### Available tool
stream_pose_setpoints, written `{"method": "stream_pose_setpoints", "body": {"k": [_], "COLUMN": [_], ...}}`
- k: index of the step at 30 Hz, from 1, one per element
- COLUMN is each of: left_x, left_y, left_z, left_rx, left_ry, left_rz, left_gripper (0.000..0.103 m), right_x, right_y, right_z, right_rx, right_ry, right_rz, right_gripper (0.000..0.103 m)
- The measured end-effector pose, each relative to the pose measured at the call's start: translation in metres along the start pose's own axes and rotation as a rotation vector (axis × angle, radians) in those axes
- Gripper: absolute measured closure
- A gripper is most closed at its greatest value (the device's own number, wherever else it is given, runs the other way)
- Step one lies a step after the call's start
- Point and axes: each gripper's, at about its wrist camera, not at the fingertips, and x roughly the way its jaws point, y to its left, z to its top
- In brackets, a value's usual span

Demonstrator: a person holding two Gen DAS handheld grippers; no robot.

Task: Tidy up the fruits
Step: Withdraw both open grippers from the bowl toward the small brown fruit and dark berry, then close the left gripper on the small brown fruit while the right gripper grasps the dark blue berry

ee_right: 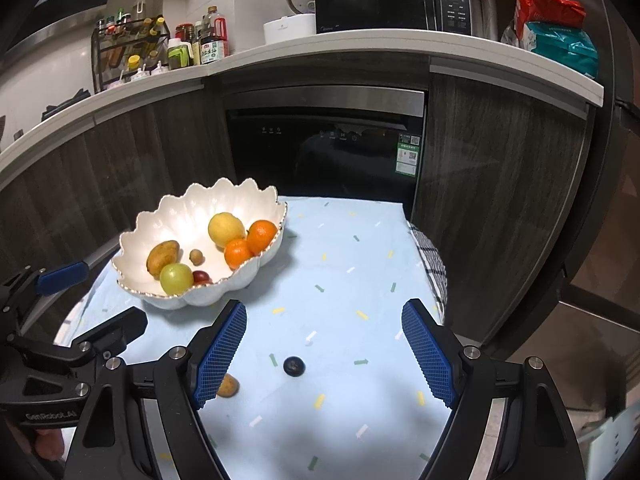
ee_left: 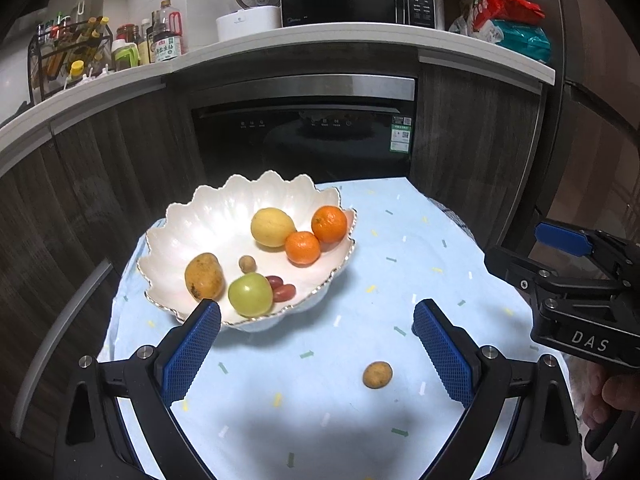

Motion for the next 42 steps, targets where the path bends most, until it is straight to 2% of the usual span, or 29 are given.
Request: {"method": "stream_pose_setpoints", "body": {"k": [11, 19, 24, 28, 32, 40, 42], "left_x": [0.019, 0.039, 0.049, 0.06, 0.069, 0.082, 0.085], "left_y": [-0.017, -0.03, -0.036, -0.039, -0.041, -0.043, -0.043], "left_z": [-0.025, -0.041, -0.047, -0.051, -0.054, -0.057, -0.057], "left_rx": [0.019, 0.065, 0.083, 0.088, 0.088, 0.088, 0.083], "left_ry": [0.055, 0.106, 0.126, 0.153, 0.177, 0.198, 0.206], "left_rz": [-0.016, -0.048, -0.066, -0.078, -0.091, -0.101, -0.106], "left_gripper": [0.008, 0.018, 0.021, 0.028, 0.037, 0.046, 0.049], "right_x": [0.019, 0.039, 0.052, 0.065, 0.078, 0.091, 0.094], "right_y": [0.001, 0.004, 0.005, 0.005, 0.006, 0.006, 0.007], "right_z": [-0.022, -0.035, -0.041, -0.046, -0.05, -0.053, -0.053], "right_rx": [-0.105, -0.203, -0.241, -0.26, -0.265, -0.253, -0.257], "right_ry": [0.038, 0.066, 0.093, 0.123, 0.162, 0.191, 0.198], "right_rz": [0.059, 0.113, 0.154, 0.188, 0.226, 0.263, 0.268], "right_gripper": [0.022, 0.024, 0.03, 0.034, 0.046, 0.047, 0.051]}}
